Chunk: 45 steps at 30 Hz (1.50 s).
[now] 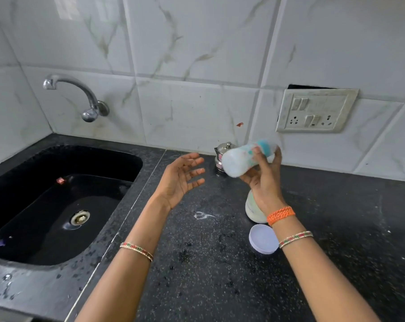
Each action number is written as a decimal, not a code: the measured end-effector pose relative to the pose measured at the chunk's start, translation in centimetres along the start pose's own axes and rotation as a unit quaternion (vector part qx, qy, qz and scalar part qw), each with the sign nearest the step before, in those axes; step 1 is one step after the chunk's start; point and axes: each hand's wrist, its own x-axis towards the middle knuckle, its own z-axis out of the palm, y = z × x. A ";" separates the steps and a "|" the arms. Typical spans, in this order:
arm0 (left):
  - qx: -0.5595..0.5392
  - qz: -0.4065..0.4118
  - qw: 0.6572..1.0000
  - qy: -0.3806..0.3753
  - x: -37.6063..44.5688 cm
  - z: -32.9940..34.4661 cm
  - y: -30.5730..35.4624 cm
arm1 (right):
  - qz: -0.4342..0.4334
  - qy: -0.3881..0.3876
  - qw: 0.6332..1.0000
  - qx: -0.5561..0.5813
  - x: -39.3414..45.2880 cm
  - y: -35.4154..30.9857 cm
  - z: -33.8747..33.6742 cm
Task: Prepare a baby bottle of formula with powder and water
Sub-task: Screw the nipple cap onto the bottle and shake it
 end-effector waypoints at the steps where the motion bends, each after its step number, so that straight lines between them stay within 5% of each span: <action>1: 0.003 -0.001 1.000 -0.006 -0.1 0.0 0.0 | 0.017 -0.049 0.997 -0.055 0.0 -0.4 0.1; 4: -0.004 0.013 1.000 -0.013 0.0 -0.3 0.4 | -0.002 -0.167 0.953 -0.251 -0.6 -1.3 0.1; 7: -0.024 0.033 0.999 -0.013 -0.1 -0.9 0.7 | -0.101 -0.021 0.985 -0.139 -0.5 -2.3 0.5; 9: -0.022 0.030 0.999 -0.010 -0.1 -1.0 0.5 | -0.117 -0.002 0.983 -0.139 -0.3 -2.7 0.8; 12: -0.008 0.021 1.000 -0.008 0.2 -0.4 0.3 | -0.072 -0.189 0.937 -0.285 -0.5 -2.6 0.9; 17: -0.003 0.022 1.000 -0.022 0.1 -0.2 -0.1 | -0.196 0.033 0.979 -0.051 0.7 -3.6 3.0; 22: 0.009 0.044 0.999 -0.014 0.1 -0.1 0.1 | -0.180 -0.128 0.940 -0.259 1.0 -3.2 3.6; 25: 0.010 0.061 0.998 -0.013 0.2 -0.3 0.5 | -0.248 0.013 0.959 -0.138 1.6 -2.8 3.8; 29: 0.026 0.056 0.998 0.004 0.6 0.3 0.5 | -0.260 -0.155 0.887 -0.349 -0.1 -0.8 4.2; 33: 0.015 0.066 0.997 0.037 0.8 0.3 0.0 | -0.315 -0.067 0.912 -0.252 -0.9 0.3 5.4; 37: 0.011 0.008 1.000 0.018 0.9 0.1 -0.6 | -0.295 -0.248 0.813 -0.437 -2.1 0.7 6.4; 41: 0.037 -0.023 0.999 0.000 0.4 -0.7 -1.4 | -0.363 -0.179 0.820 -0.404 -0.8 0.3 6.5; 45: 0.049 -0.061 0.997 -0.014 0.2 -0.8 -1.5 | -0.385 -0.133 0.750 -0.521 -0.9 0.4 6.4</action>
